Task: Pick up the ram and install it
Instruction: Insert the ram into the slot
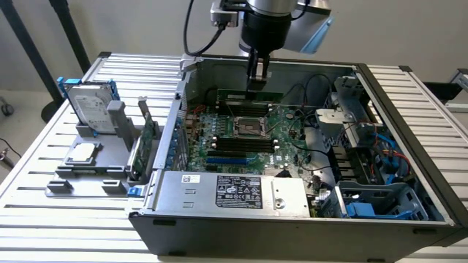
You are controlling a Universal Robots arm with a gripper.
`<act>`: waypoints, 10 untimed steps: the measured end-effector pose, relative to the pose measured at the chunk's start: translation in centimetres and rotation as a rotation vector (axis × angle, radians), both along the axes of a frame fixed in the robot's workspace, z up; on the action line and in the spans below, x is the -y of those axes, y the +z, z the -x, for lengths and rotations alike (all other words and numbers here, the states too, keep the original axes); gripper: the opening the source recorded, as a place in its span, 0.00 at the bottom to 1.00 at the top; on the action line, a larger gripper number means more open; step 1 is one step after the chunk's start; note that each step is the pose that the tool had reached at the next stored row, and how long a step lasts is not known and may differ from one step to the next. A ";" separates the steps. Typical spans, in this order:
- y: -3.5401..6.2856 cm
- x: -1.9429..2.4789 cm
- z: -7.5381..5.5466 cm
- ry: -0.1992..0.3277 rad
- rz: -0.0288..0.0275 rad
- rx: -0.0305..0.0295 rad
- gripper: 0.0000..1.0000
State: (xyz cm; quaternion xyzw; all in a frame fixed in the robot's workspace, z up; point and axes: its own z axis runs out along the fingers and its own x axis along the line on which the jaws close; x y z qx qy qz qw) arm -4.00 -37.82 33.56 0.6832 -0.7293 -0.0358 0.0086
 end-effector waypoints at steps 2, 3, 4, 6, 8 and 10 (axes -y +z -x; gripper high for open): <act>-0.37 0.34 0.0 0.000 -0.0002 0.0000 0.14; -0.55 0.49 0.0 0.000 -0.0002 0.0001 0.14; -0.73 0.61 0.0 0.000 -0.0002 0.0001 0.14; -1.10 0.81 0.1 0.000 -0.0001 0.0000 0.14; -1.46 1.01 0.1 -0.001 -0.0002 0.0002 0.14; -1.82 1.20 0.1 -0.002 0.0000 0.0002 0.14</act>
